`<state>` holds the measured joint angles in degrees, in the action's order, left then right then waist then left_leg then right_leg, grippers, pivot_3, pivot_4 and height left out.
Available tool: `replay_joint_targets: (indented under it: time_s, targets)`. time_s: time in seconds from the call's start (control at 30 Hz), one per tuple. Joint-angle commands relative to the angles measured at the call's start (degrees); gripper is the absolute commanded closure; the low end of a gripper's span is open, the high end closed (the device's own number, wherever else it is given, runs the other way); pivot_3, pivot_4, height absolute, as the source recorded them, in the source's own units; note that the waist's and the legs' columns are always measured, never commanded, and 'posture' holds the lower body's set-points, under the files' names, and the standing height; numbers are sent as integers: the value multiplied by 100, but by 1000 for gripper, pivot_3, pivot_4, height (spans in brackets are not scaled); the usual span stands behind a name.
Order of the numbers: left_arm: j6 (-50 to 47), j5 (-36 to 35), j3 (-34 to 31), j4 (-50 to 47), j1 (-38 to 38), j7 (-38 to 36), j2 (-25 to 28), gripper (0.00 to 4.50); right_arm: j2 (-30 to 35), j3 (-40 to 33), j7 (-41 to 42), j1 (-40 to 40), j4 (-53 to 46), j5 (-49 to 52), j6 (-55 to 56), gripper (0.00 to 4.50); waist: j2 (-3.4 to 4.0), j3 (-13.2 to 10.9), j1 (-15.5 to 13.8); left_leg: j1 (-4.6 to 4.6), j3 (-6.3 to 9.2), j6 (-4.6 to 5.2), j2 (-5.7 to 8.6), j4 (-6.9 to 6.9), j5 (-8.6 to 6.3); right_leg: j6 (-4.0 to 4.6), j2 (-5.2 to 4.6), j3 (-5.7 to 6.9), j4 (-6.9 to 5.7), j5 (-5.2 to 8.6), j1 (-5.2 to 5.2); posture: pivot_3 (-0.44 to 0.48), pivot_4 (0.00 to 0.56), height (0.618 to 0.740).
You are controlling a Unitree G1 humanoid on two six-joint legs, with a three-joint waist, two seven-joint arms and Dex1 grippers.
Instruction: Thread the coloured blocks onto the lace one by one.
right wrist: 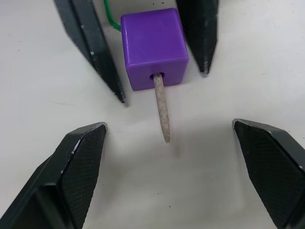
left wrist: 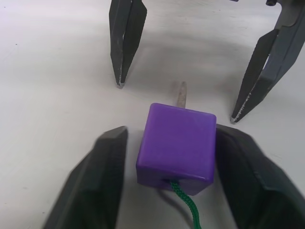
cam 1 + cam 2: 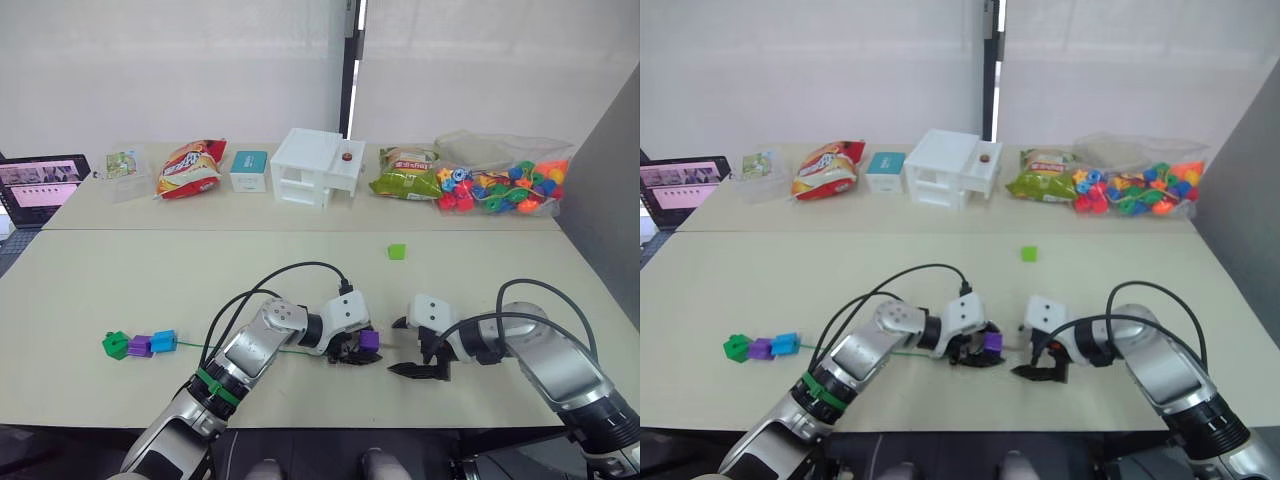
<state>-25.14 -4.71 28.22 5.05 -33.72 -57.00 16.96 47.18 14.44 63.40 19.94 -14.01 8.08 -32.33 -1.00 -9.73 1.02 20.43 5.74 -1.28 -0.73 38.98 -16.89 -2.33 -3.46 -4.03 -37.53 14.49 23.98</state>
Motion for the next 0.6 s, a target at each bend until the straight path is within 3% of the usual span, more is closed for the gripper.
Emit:
replay_joint_targets:
  time_s: [0.03, 0.5, 0.6]
  targets:
    - [23, -18, -17, -121, 42, -102, 62, 3158, -52, -43, -53, 10, -46, 28, 117, 0, 0, 0, 4, 0, 0, 0, 0, 0, 0, 0, 0, 0, 0, 0, 0, 0, 150, 740]
    - [-85, -97, -70, -337, 83, -198, 112, 3299, -123, 27, -1, 117, 206, -105, 385, 4497, 0, 0, 5, 0, 0, 0, 0, 0, 0, 0, 0, 0, -1, 0, 0, 0, 150, 740]
    - [-141, -123, -114, -393, 68, -289, 211, 3299, -55, 39, 100, 182, 260, -123, 514, 4500, 0, 0, 10, -1, 0, 0, 0, 0, 0, 0, 0, 0, -2, 0, 1, 0, 150, 740]
